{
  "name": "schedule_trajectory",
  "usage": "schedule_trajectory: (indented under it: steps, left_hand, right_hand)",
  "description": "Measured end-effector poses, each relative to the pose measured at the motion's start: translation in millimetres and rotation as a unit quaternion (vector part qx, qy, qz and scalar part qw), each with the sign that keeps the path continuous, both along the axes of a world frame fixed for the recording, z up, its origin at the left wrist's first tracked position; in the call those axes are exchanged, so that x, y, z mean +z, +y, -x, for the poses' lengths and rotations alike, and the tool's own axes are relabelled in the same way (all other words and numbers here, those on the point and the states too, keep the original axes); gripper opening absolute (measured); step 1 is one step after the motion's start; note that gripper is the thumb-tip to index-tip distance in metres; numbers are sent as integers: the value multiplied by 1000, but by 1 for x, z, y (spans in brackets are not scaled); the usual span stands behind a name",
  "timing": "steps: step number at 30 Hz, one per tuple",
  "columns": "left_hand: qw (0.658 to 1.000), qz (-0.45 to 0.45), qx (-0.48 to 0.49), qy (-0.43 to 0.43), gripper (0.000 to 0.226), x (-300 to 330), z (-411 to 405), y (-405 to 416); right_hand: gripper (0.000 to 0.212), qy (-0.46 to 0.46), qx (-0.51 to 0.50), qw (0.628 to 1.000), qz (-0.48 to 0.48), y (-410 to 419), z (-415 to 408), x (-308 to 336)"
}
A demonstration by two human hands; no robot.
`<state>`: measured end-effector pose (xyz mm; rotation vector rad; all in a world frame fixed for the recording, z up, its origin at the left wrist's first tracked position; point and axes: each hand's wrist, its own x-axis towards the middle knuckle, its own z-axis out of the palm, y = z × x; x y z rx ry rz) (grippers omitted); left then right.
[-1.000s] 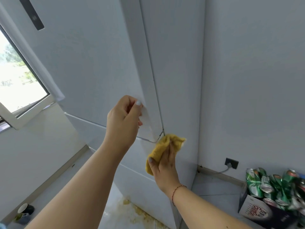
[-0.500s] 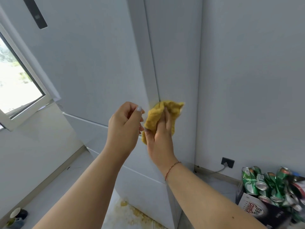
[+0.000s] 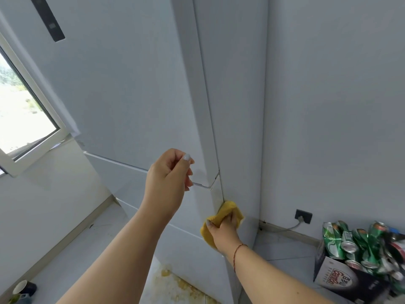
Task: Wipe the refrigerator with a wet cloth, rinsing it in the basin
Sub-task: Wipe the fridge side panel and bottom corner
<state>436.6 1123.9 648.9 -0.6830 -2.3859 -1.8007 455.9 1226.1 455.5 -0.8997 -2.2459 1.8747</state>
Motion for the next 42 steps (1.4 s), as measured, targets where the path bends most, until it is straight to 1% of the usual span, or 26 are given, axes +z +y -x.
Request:
schedule_trajectory:
  steps: [1,3,4,7,8,11,13,16,18,20,22,23,24,26,27,28,29,30,32,33,34,35,37,39,42]
  left_hand:
    - [1000,6,-4,-5,22,-3,-2,1]
    - [1000,23,-14,-15,21,-11,-5,3]
    - [999,31,-21,-19,21,-14,-7,4]
    - [998,46,-40,-33,21,-21,-9,10]
    - [997,48,-44,-35,22,-23,-9,12]
    - [997,53,-50,-29,22,-27,-9,15]
    - [997,49,-51,-34,22,-31,-8,16]
    - [997,46,-54,-45,21,-39,-5,16]
    - [996,48,-50,-53,21,-47,-5,17]
    - [996,50,-43,-59,21,-54,-5,19]
    - [996,54,-36,-63,22,-60,-5,22]
    - [996,56,-34,-62,21,-62,-6,24]
    - [996,56,-31,-60,21,-65,-5,26]
    - [997,49,-22,-54,21,-69,-6,31]
    - [998,38,-14,-48,20,-70,-7,33]
    - [999,23,-2,-36,20,-72,-7,36]
    - [1000,8,12,-23,20,-73,-8,38]
    - [1000,-6,24,-12,20,-73,-10,41]
    - [999,-27,45,4,20,-76,-12,47]
    - [998,-30,51,13,20,-77,-13,49]
    - [997,-39,64,20,21,-81,-15,55]
    - [997,-40,65,26,24,-80,-17,56]
    - [994,-42,90,41,27,-82,-19,61]
    - [990,-43,127,50,26,-86,-19,64]
    - [983,-50,168,61,22,-95,-22,63]
  right_hand:
    - [81,-9,7,1000,11,1,1,5]
    - [78,25,10,999,42,2,0,16]
    - [79,65,7,996,59,-1,-2,24]
    - [96,197,8,975,98,-11,-10,46]
    - [99,230,9,968,101,-13,-12,48]
    - [87,270,13,958,91,-10,-13,42]
    - [85,262,19,963,60,-8,-13,32]
    - [86,232,13,973,10,-4,-11,10]
    - [75,182,-2,983,37,2,-8,-15]
    - [60,96,2,992,85,8,-8,-39]
    - [55,22,8,995,98,13,-8,-54]
    - [55,13,11,996,93,14,-8,-57]
    - [54,24,9,996,87,14,-7,-58]
    - [56,98,-2,993,68,10,-7,-53]
    - [60,154,-6,987,48,7,-8,-45]
    - [68,212,-5,977,22,8,-6,-36]
    - [76,256,1,967,-8,11,-4,-28]
    - [78,292,15,956,-40,14,-1,-19]
    - [66,347,59,932,-83,24,7,-5]
    - [62,368,73,920,-114,29,11,-2]
    - [60,380,89,907,-159,37,15,-1]
    - [61,394,86,890,-213,41,17,-1]
    - [63,440,93,845,-291,54,25,-7]
    - [64,477,93,808,-334,66,32,-13]
    - [65,492,102,777,-378,75,38,-19]
